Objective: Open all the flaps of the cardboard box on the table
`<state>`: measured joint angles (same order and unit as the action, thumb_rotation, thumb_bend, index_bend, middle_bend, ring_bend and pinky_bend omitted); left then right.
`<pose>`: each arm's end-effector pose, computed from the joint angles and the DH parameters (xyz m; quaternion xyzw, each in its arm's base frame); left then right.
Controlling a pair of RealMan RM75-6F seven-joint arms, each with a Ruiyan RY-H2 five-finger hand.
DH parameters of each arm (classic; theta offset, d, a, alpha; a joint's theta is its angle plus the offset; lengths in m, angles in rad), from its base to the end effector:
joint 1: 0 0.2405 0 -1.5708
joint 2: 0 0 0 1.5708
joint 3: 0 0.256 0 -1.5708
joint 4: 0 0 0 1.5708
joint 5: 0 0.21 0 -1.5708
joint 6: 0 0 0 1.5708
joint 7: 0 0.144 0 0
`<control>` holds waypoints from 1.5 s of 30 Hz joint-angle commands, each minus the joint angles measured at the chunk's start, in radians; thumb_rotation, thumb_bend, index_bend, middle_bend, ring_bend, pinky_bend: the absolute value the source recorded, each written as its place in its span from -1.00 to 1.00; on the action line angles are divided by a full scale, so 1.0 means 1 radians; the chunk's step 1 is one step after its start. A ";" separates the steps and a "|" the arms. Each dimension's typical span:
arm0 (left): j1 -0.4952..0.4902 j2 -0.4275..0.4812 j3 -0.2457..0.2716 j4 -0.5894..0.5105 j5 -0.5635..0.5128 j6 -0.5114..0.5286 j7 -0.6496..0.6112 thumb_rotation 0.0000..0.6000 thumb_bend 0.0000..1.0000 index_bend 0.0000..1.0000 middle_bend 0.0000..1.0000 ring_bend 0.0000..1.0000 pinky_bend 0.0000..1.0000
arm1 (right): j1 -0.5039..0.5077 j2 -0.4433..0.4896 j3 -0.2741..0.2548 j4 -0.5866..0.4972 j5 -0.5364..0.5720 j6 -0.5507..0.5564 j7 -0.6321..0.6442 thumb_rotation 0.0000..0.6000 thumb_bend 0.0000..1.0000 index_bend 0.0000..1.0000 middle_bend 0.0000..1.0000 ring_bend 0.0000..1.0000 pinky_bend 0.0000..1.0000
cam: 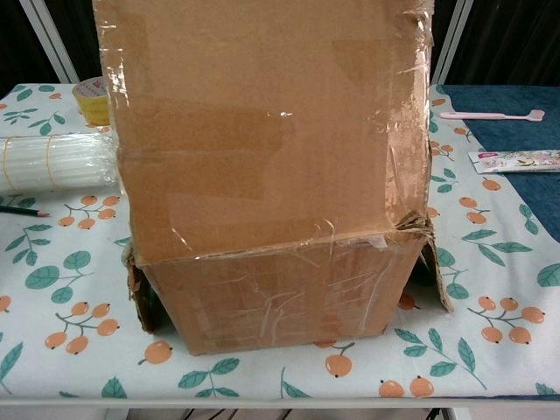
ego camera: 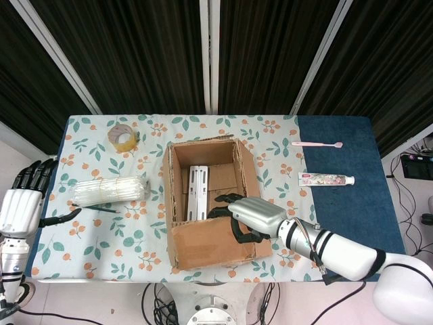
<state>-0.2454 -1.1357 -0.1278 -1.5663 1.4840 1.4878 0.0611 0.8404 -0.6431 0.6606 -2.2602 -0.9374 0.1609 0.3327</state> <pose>-0.2782 0.2450 0.1710 -0.6122 -0.2943 -0.4344 0.5915 0.0100 -0.2688 0.1486 0.7788 -0.5350 0.3098 0.1059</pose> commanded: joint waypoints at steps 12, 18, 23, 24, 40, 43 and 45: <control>-0.008 0.004 -0.002 -0.025 -0.004 -0.019 0.026 -0.46 -1.00 -0.90 -0.81 -0.86 -0.68 | -0.431 -0.098 0.541 -0.096 0.018 -0.394 -0.016 1.00 0.96 -0.51 -0.29 -1.00 -1.00; -0.010 0.008 -0.002 -0.036 -0.002 -0.021 0.035 -0.45 -1.00 -0.90 -0.81 -0.86 -0.68 | -0.665 -0.209 0.814 -0.058 0.218 -0.641 -0.261 1.00 0.95 -0.57 -0.29 -1.00 -1.00; -0.011 0.009 -0.002 -0.045 -0.002 -0.026 0.042 -0.46 -1.00 -0.90 -0.81 -0.86 -0.68 | -0.760 -0.261 0.913 0.018 0.364 -0.836 -0.407 1.00 0.95 -0.58 -0.27 -1.00 -1.00; -0.012 0.009 -0.001 -0.045 -0.002 -0.026 0.044 -0.46 -1.00 -0.90 -0.81 -0.86 -0.68 | -0.772 -0.268 0.923 0.026 0.377 -0.848 -0.430 1.00 0.95 -0.58 -0.26 -1.00 -1.00; 0.012 0.009 0.021 -0.038 0.035 0.010 0.057 -0.59 -1.00 -0.90 -0.81 -0.86 -0.68 | -1.166 -0.495 0.772 -0.072 -0.264 -0.037 -1.027 1.00 0.53 -1.00 -1.00 -1.00 -1.00; 0.031 0.016 0.039 -0.040 0.048 0.026 0.071 -0.49 -1.00 -0.90 -0.83 -0.86 -0.68 | -1.252 -0.571 0.633 -0.008 -0.457 0.164 -1.058 1.00 0.29 -1.00 -1.00 -1.00 -1.00; 0.043 0.019 0.050 -0.040 0.051 0.031 0.076 -0.39 -1.00 -0.90 -0.85 -0.86 -0.68 | -1.284 -0.618 0.544 0.061 -0.579 0.299 -1.006 1.00 0.20 -1.00 -1.00 -1.00 -1.00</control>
<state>-0.2057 -1.1192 -0.0809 -1.6063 1.5324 1.5155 0.1339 -0.2962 -1.1230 1.4236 -2.2801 -1.2329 0.1639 -0.6071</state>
